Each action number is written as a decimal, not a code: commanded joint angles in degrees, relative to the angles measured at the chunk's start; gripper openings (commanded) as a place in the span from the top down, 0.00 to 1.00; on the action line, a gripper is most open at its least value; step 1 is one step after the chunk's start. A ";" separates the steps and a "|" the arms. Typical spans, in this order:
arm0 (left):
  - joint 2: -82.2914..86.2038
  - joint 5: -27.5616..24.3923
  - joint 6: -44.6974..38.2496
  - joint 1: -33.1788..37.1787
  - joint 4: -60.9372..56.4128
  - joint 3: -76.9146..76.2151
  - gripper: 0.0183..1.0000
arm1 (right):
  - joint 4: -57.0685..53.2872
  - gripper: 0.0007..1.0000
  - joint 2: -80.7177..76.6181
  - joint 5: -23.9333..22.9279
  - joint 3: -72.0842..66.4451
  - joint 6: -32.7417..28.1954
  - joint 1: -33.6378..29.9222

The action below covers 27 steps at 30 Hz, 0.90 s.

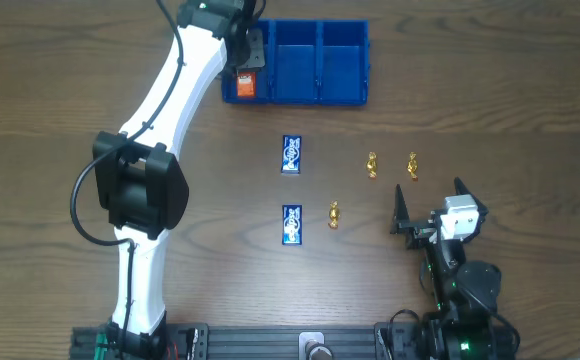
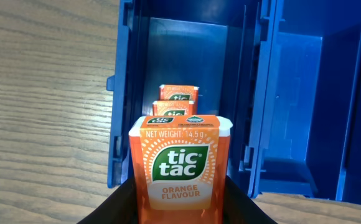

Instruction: Sort Candies Into Trays

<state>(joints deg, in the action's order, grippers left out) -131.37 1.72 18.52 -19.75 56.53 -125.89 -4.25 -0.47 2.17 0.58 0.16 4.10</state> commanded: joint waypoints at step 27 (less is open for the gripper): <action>12.09 -0.70 -4.39 4.85 -4.61 3.54 0.04 | -0.31 0.00 0.31 0.31 -0.13 -0.68 0.33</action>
<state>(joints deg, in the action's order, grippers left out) -130.17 1.34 13.67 -16.80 54.43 -125.25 -4.25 -0.47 2.17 0.58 0.14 4.10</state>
